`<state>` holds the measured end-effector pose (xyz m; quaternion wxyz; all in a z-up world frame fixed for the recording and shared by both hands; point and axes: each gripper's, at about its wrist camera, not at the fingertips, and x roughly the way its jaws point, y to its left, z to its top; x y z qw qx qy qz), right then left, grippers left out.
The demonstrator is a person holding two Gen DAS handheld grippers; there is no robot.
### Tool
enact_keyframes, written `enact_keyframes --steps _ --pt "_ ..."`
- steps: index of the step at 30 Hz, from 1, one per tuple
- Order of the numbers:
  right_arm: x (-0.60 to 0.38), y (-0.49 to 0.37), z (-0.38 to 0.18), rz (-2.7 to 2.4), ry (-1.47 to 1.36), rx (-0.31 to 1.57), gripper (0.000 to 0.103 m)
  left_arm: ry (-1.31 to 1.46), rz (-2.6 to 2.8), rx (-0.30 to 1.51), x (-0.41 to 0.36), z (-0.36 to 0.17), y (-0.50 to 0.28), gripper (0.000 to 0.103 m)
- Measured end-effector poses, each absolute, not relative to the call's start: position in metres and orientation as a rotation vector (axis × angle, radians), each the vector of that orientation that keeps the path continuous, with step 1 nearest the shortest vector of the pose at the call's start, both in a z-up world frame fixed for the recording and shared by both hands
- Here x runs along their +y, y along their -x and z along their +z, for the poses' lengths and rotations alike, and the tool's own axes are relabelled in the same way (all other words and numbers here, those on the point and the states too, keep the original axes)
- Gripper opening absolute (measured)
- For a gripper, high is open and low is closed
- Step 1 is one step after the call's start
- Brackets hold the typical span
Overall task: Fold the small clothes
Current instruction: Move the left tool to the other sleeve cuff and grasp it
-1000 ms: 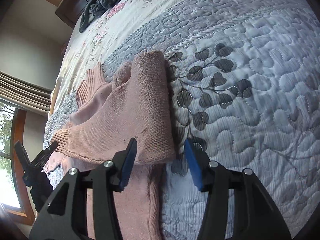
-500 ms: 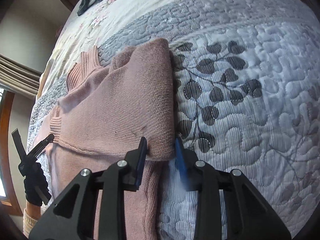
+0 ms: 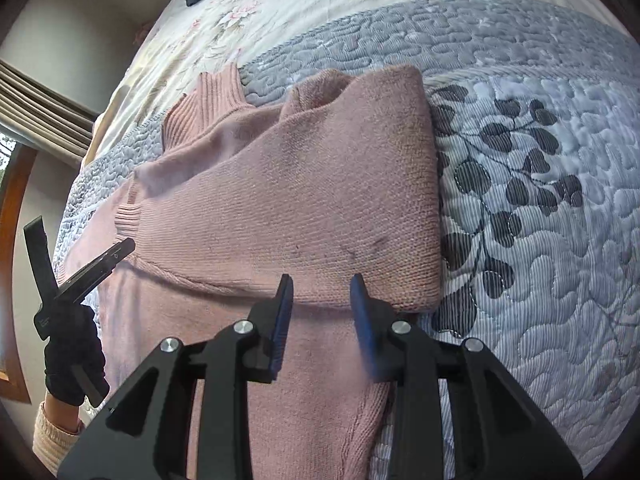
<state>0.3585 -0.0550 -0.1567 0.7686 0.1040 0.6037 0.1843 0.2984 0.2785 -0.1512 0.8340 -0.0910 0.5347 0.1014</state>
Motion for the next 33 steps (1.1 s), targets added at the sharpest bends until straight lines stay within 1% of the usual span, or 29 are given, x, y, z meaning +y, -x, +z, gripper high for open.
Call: enact_keyframes --steps 4,6,9,10,12,13,14,21,24,33 --pt "-0.061 -0.361 -0.173 0.422 -0.271 1.328 0.028 0.164 0.202 1.112 0.28 -0.16 -0.296 0.04" --pt "-0.061 -0.363 -0.176 0.424 -0.258 1.332 0.026 0.147 0.198 1.11 0.279 -0.161 -0.296 0.04" --pt "-0.058 -0.361 -0.171 0.413 -0.257 1.335 0.027 0.181 0.19 1.104 0.283 -0.155 -0.294 0.04" --pt "-0.057 -0.359 -0.165 0.409 -0.251 1.328 0.029 0.205 0.188 1.095 0.286 -0.149 -0.291 0.04" --pt "-0.053 -0.351 -0.152 0.429 -0.236 1.304 0.043 0.243 0.19 1.061 0.3 -0.135 -0.278 0.041" --pt "-0.049 -0.345 -0.146 0.445 -0.225 1.292 0.043 0.25 0.196 1.048 0.309 -0.129 -0.271 0.045" --pt "-0.045 -0.341 -0.142 0.461 -0.214 1.288 0.043 0.249 0.215 1.038 0.32 -0.125 -0.264 0.047" --pt "0.011 -0.314 -0.135 0.572 -0.132 1.314 0.044 0.316 0.388 1.03 0.426 -0.115 -0.203 0.048" --pt "0.038 -0.304 -0.142 0.604 -0.083 1.337 0.047 0.336 0.478 1.02 0.472 -0.114 -0.175 0.05" --pt "0.1 -0.293 -0.168 0.649 -0.014 1.372 0.047 0.601 0.691 0.92 0.609 -0.121 -0.112 0.051"
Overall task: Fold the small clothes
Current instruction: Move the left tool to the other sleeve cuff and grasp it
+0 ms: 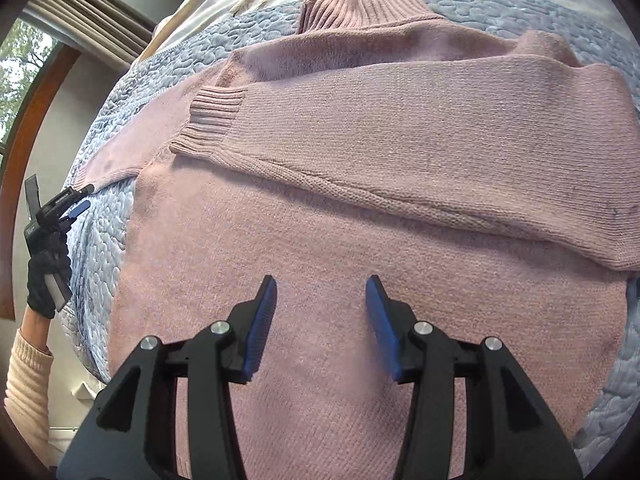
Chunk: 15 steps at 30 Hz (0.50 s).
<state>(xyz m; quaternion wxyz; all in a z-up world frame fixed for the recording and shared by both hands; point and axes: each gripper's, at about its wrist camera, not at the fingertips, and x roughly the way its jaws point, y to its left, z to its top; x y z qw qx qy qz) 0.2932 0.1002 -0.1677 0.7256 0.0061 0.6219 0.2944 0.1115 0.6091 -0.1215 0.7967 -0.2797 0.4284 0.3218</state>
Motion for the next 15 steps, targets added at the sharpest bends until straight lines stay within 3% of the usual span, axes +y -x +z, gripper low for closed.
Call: enact_keyframes --steps 6,15 --pt "0.107 -0.294 -0.179 0.637 0.0 1.375 0.049 0.86 0.681 0.751 0.679 -0.131 -0.087 0.051" --pt "0.11 -0.299 -0.183 0.622 0.002 1.381 0.049 0.876 0.696 0.697 0.707 -0.134 -0.097 0.049"
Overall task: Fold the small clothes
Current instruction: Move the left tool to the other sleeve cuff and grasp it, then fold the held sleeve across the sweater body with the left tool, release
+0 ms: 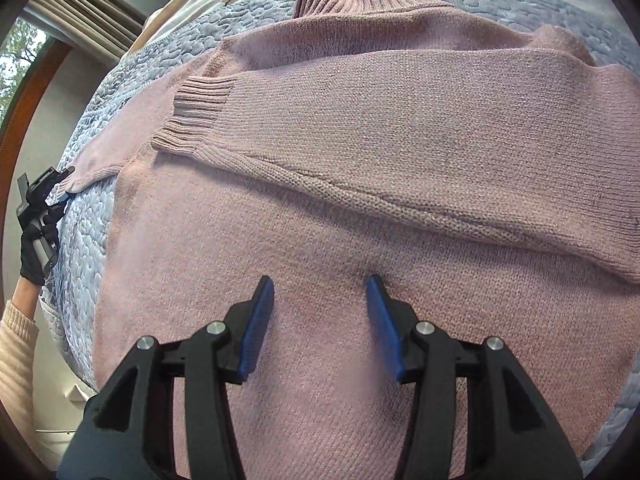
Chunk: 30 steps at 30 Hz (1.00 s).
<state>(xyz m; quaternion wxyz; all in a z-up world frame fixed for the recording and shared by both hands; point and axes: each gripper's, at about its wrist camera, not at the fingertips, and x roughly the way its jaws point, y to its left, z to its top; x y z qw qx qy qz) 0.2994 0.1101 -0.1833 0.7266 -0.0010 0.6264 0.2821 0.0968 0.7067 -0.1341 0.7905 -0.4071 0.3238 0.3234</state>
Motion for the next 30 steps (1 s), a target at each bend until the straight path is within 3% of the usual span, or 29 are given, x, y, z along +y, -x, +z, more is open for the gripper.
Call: enact_keyframes --steps 1,5,8,20,30 --pt "0.11 -0.3 -0.183 0.621 0.003 1.381 0.049 0.866 0.701 0.701 0.707 -0.134 -0.098 0.048" --pt "0.11 -0.299 -0.182 0.622 0.008 1.378 0.05 0.839 0.745 0.724 0.709 -0.13 -0.097 0.017" --pt "0.106 -0.298 -0.181 0.622 -0.008 1.379 0.049 0.803 0.743 0.71 0.705 -0.12 -0.096 0.008" --pt "0.086 -0.278 -0.158 0.607 0.05 1.321 0.049 0.596 0.482 0.664 0.584 -0.058 -0.163 0.006" --pt "0.056 -0.282 -0.16 0.578 0.002 1.317 0.05 0.518 0.24 0.693 0.448 -0.067 -0.232 0.006"
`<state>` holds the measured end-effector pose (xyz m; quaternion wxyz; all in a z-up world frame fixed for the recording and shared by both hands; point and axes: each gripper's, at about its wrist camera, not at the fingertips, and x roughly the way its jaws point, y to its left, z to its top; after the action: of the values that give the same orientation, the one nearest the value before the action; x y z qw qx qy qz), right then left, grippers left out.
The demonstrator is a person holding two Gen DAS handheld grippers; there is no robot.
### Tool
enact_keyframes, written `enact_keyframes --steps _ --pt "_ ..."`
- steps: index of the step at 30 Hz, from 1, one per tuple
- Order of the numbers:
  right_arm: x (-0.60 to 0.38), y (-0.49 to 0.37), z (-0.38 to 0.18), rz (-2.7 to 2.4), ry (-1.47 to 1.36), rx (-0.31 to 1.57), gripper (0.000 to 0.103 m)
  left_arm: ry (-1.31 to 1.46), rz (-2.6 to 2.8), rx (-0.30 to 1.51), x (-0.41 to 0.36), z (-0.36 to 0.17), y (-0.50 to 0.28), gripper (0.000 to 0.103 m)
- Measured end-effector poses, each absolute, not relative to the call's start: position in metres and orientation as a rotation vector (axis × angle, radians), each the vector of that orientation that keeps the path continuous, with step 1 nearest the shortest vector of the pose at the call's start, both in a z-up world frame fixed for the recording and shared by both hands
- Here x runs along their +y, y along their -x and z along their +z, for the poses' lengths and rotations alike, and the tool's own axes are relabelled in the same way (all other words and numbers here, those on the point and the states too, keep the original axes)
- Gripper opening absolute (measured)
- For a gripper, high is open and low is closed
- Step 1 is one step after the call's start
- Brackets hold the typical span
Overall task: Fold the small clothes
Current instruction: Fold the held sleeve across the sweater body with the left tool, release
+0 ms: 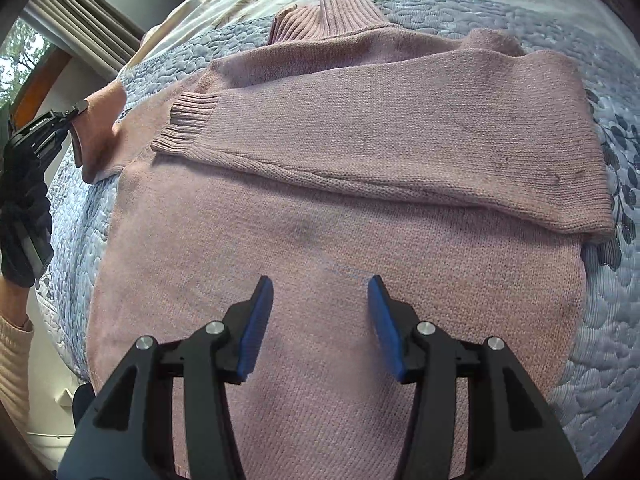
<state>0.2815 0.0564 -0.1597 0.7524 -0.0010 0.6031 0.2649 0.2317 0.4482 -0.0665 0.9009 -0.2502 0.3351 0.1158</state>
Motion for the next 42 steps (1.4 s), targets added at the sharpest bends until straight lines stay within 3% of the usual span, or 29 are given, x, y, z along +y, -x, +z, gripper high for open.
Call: enact_keyframes --steps 7,16,23,29,37,42 --pt "0.049 -0.283 -0.168 0.592 -0.026 1.325 0.05 0.538 0.162 0.742 0.394 -0.095 -0.254 0.006" --pt "0.054 -0.286 -0.173 0.592 -0.013 1.342 0.051 0.615 0.143 0.932 0.384 -0.162 -0.254 0.012" --pt "0.075 -0.295 -0.163 0.595 0.013 1.355 0.052 0.622 0.095 0.892 0.4 -0.123 -0.205 0.019" --pt "0.124 -0.318 -0.139 0.662 -0.043 1.358 0.052 0.493 0.299 0.832 0.459 -0.087 -0.206 0.025" --pt "0.223 -0.349 -0.128 0.738 -0.102 1.386 0.052 0.36 0.424 1.031 0.492 -0.146 -0.235 0.026" --pt "0.275 -0.359 -0.136 0.74 -0.096 1.417 0.053 0.376 0.369 0.98 0.492 -0.146 -0.228 0.028"
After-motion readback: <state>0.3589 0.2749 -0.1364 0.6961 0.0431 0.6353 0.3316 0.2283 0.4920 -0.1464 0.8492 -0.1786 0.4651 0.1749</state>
